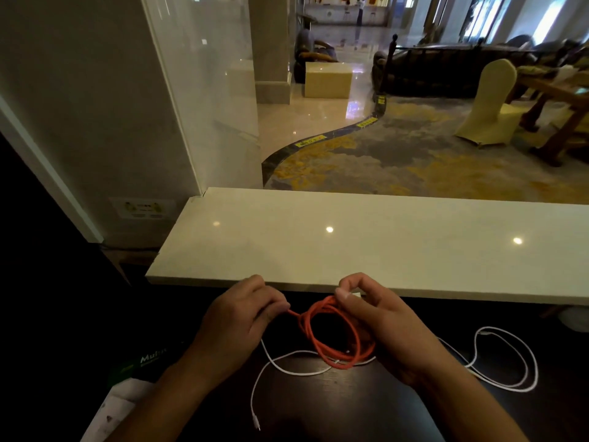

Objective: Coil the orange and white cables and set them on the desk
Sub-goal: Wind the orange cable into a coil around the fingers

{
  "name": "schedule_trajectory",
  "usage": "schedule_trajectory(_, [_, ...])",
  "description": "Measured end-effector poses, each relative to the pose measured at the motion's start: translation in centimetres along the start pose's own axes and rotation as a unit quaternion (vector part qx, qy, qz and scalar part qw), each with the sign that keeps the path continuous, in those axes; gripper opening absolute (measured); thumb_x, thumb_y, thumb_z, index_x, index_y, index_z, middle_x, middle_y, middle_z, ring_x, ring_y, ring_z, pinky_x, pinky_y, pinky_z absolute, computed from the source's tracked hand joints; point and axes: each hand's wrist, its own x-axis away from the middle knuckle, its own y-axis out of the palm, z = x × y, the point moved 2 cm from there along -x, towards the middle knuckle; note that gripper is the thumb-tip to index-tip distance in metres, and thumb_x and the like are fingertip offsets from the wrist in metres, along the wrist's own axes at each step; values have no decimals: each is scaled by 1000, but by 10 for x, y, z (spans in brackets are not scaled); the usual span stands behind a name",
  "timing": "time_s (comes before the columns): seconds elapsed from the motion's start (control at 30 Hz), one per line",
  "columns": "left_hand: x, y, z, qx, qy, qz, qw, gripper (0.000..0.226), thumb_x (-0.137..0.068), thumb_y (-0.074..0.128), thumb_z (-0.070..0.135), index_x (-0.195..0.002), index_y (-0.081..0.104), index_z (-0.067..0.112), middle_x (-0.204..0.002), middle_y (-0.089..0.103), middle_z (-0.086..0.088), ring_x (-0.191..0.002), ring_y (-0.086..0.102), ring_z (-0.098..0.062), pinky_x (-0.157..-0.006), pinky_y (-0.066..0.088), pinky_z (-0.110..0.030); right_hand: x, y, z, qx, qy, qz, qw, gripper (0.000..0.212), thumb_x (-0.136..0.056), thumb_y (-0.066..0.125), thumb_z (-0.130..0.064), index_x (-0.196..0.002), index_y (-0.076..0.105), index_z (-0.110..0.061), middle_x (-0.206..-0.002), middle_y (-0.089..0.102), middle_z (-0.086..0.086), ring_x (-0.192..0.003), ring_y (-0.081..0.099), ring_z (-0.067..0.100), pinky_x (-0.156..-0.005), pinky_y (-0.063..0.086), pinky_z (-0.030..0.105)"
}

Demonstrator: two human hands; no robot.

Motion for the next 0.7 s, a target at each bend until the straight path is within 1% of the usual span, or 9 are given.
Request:
schedule_trajectory(0.1, [-1, -6, -4, 1, -1, 4, 1000, 32, -99, 51, 45, -90, 71, 22, -84, 58, 14, -78, 60, -4, -71, 48, -22, 1, -2, -5, 21, -7, -15, 1000, 11, -96, 64, -23, -95, 62, -13, -74, 66, 9, -59, 64, 20, -50, 52, 28])
schedule_trajectory(0.17, [2, -7, 1, 104, -67, -13, 992, 23, -94, 55, 44, -85, 71, 30, -82, 60, 12, -79, 62, -8, -72, 47, -20, 1, -4, -8, 32, -20, -2, 999, 13, -94, 66, -28, -93, 65, -15, -78, 67, 11, -63, 64, 22, -53, 53, 29])
schedule_trajectory(0.23, [5, -4, 12, 226, -128, -49, 964, 22, -90, 59, 44, -77, 69, 30, -85, 61, 5, -84, 63, -16, -78, 48, -22, 1, -5, -9, 22, -32, 16, 999, 16, -88, 67, -33, -88, 68, -18, -79, 68, 12, -63, 63, 20, -53, 52, 27])
schedule_trajectory(0.3, [7, 1, 24, 356, -170, -36, 918, 22, -83, 67, 39, -70, 67, 23, -92, 65, -2, -97, 66, -21, -89, 51, -31, 3, -2, -7, 6, -33, 24, 999, 21, -86, 66, -35, -88, 67, -14, -73, 68, 9, -55, 61, 14, -49, 49, 23])
schedule_trajectory(0.37, [9, 9, 33, 494, -219, 1, 842, 23, -76, 77, 33, -66, 63, 16, -97, 69, -7, -104, 68, -27, -93, 53, -40, 5, 3, -3, 14, -34, 21, 999, 25, -91, 63, -34, -93, 65, -9, -72, 70, 9, -54, 63, 14, -49, 50, 23])
schedule_trajectory(0.43, [12, 21, 44, 604, -252, 7, 756, 31, -68, 88, 34, -69, 64, 15, -96, 70, -10, -96, 70, -27, -86, 56, -42, 7, 10, 1, 19, -48, 25, 998, 28, -93, 62, -35, -97, 63, -7, -78, 71, 14, -58, 65, 21, -49, 52, 26])
schedule_trajectory(0.53, [18, 34, 59, 678, -279, 2, 680, 39, -66, 92, 39, -83, 68, 14, -89, 71, -13, -82, 72, -24, -75, 59, -37, 10, 12, 6, 21, -75, 49, 996, 39, -90, 65, -44, -98, 60, -6, -79, 62, 22, -63, 56, 30, -50, 50, 29])
schedule_trajectory(0.6, [20, 37, 63, 680, -303, 7, 667, 46, -66, 89, 36, -98, 69, 10, -93, 72, -16, -82, 72, -25, -74, 59, -36, 12, 11, 10, 31, -80, 59, 995, 43, -91, 69, -49, -99, 58, -8, -79, 57, 25, -66, 52, 32, -52, 49, 32])
schedule_trajectory(0.7, [21, 35, 62, 616, -304, 11, 727, 42, -75, 70, 35, -110, 72, 10, -104, 72, -20, -92, 71, -28, -84, 57, -39, 17, 9, 15, 29, -92, 79, 992, 46, -84, 70, -51, -97, 58, -9, -77, 57, 25, -64, 53, 32, -55, 48, 37])
